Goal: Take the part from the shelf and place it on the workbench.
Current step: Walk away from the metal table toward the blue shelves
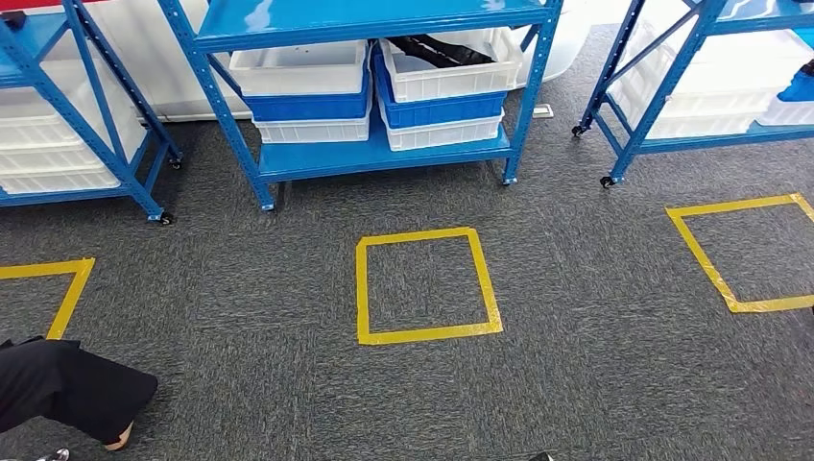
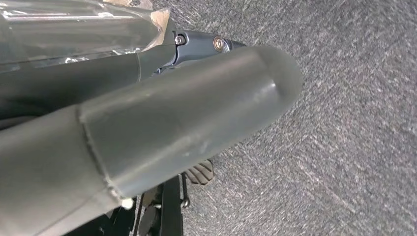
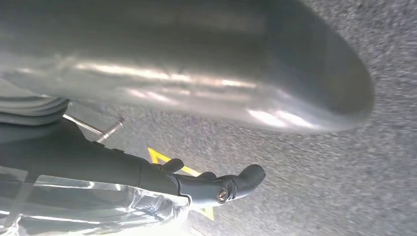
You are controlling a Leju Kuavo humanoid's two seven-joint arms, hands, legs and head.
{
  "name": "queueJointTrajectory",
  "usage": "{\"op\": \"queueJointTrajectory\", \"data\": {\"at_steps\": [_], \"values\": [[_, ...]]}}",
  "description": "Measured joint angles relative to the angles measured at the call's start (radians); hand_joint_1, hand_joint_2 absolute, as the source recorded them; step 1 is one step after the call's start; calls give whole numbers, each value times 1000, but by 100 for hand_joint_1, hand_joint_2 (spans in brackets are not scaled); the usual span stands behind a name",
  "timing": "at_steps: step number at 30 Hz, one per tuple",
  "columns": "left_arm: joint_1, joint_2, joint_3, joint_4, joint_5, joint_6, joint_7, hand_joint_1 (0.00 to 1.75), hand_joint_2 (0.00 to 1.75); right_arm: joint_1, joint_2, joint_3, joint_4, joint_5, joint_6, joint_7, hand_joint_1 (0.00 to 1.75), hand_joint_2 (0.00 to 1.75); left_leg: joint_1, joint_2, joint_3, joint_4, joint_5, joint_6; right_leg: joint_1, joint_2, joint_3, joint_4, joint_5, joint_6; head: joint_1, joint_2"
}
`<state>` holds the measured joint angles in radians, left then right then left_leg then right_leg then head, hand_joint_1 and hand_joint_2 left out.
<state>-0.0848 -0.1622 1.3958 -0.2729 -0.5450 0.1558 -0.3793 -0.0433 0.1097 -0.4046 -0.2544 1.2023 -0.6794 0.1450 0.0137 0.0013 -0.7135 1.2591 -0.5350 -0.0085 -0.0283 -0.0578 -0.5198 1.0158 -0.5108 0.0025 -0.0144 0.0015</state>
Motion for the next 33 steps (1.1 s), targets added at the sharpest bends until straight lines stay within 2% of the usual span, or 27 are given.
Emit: {"op": "queueJointTrajectory", "data": {"at_steps": [2, 3, 4, 6, 8, 9, 10, 12, 13, 14, 15, 17, 18, 19, 20, 21, 22, 23, 25, 27, 28, 29, 30, 31, 32, 33], "values": [[0, 2, -2, 0, -3, 0, 1, 0, 0, -3, 0, -2, 0, 5, 0, 0, 0, 0, -2, 14, 76, -144, 61, 7, 1, -11, 5, 0, -5, 4, 0, 0], [0, 3, -4, 0, -4, -1, 1, 0, 0, -5, 0, -3, 0, 7, 0, -2, 0, 0, -4, 19, 104, -196, 75, 12, 3, -13, 4, 0, -7, 8, 0, 0], [0, 3, -6, 1, -6, -2, 1, 0, 0, -7, 0, -5, 0, 8, 0, -7, 0, 0, -8, 23, 121, -227, 80, 16, 5, -16, 3, -1, -9, 13, 0, 0], [1, 5, -10, 3, -10, -3, 1, 0, 0, -7, -1, -13, 0, 3, 0, -23, 0, 0, -15, 18, 124, -237, 75, 26, 9, -21, 5, -6, -10, 24, 1, 0], [2, 5, -12, 6, -10, -3, -2, 0, 0, -5, -3, -23, 0, -2, 0, -38, 0, 0, -13, 12, 133, -252, 83, 41, 9, -8, 6, 3, -16, 34, 2, 0], [2, 5, -13, 7, -10, -3, -4, 0, 0, -4, -4, -28, 0, -2, 0, -42, 0, 0, -11, 10, 138, -260, 89, 49, 9, 7, -4, 30, -31, 35, 3, 0], [2, 5, -14, 8, -10, -2, -5, 0, 0, -1, -6, -34, 0, -3, 0, -46, 0, 0, -8, 7, 142, -266, 93, 55, 8, 26, -29, 79, -54, 33, 6, 0], [1, 6, -14, 9, -8, 0, -6, 0, 0, 5, -8, -44, 0, -3, 0, -51, 0, 0, -9, -2, 143, -268, 94, 60, 7, 49, -101, 214, -107, 28, 10, 0], [1, 6, -14, 10, -7, 1, -6, 0, 0, 8, -9, -49, 0, -3, 0, -53, 0, 0, -9, -8, 143, -267, 93, 61, 7, 52, -132, 265, -120, 31, 11, 0], [2, 6, -14, 12, -5, 2, -6, 0, 0, 10, -10, -53, 0, -3, 0, -53, 0, 0, -10, -15, 143, -267, 92, 60, 7, 53, -146, 281, -116, 38, 12, 0], [2, 6, -14, 13, -3, 2, -5, 0, 0, 11, -11, -57, 0, -3, 0, -54, 0, 0, -9, -21, 144, -267, 91, 59, 6, 54, -138, 252, -94, 48, 12, 0], [2, 6, -14, 16, -2, 2, -5, 0, 0, 10, -13, -63, 0, -3, 0, -55, 0, 0, -9, -32, 147, -263, 88, 53, 2, 55, -82, 116, -30, 65, 14, 0], [2, 6, -14, 17, -2, 3, -5, 0, 0, 9, -14, -65, 0, -3, 0, -55, 0, 0, -11, -36, 147, -258, 83, 47, 1, 56, -56, 54, -3, 64, 15, 0], [2, 7, -14, 18, -2, 3, -4, 0, 0, 8, -14, -66, 0, -3, 0, -56, 0, 0, -13, -39, 147, -255, 78, 41, 1, 56, -40, 15, 13, 57, 14, 0], [2, 8, -14, 18, -3, 3, -3, 0, 0, 7, -13, -67, 0, -3, 0, -56, 0, 0, -16, -40, 147, -251, 72, 40, 0, 57, -32, -2, 21, 49, 14, 0], [2, 9, -14, 18, -4, 3, -1, 0, 0, 6, -13, -69, 0, -2, 0, -56, 0, 0, -17, -40, 147, -249, 69, 46, 0, 57, -30, -3, 24, 40, 12, 0], [2, 12, -14, 19, -7, 2, 1, 0, 0, 6, -12, -70, 0, -1, 0, -57, 0, 0, -15, -39, 147, -246, 68, 53, -4, 57, -27, -5, 27, 38, 11, 0], [3, 14, -15, 21, -12, 1, 5, 0, 0, 5, -11, -71, 0, 0, 0, -57, 0, 0, -14, -39, 146, -244, 68, 60, -8, 57, -24, -7, 29, 38, 11, 0], [3, 20, -19, 23, -24, -1, 11, 0, 0, 4, -8, -73, 0, 4, 0, -59, 0, 0, -16, -37, 153, -257, 73, 64, -12, 57, -18, -21, 35, 42, 7, 0], [5, 24, -26, 25, -31, -4, 15, 0, 0, 3, -8, -77, 0, 10, 0, -63, 0, 0, -13, -34, 189, -320, 96, 78, -5, 57, -11, -26, 35, 41, 3, 0], [5, 25, -29, 27, -33, -6, 17, 0, 0, 3, -7, -79, 0, 13, 0, -66, 0, 0, -10, -32, 209, -354, 110, 86, -2, 57, -17, -8, 24, 38, 4, 0], [6, 26, -31, 28, -34, -8, 19, 0, 0, 3, -9, -82, 0, 15, 0, -68, 0, 0, -4, -29, 224, -376, 120, 89, -1, 58, -38, 36, 4, 34, 5, 0], [6, 26, -32, 29, -35, -10, 21, 0, 0, 3, -10, -85, 1, 15, 0, -70, 0, 0, 0, -29, 230, -383, 122, 88, -2, 59, -68, 94, -23, 32, 5, 0], [6, 26, -34, 31, -37, -13, 22, 0, 0, 4, -13, -88, 1, 16, 0, -71, 0, 0, 4, -28, 230, -384, 121, 83, -6, 59, -101, 155, -46, 34, 5, 0], [8, 26, -35, 33, -39, -16, 23, 0, 0, 5, -16, -92, 1, 15, 0, -73, 0, 0, 9, -29, 230, -382, 118, 74, -12, 59, -125, 199, -58, 42, 6, 0], [10, 26, -38, 36, -42, -18, 24, 0, 0, 6, -19, -95, 1, 15, 0, -74, 0, 0, 16, -30, 231, -378, 113, 63, -19, 59, -133, 210, -55, 55, 5, 0]]}}
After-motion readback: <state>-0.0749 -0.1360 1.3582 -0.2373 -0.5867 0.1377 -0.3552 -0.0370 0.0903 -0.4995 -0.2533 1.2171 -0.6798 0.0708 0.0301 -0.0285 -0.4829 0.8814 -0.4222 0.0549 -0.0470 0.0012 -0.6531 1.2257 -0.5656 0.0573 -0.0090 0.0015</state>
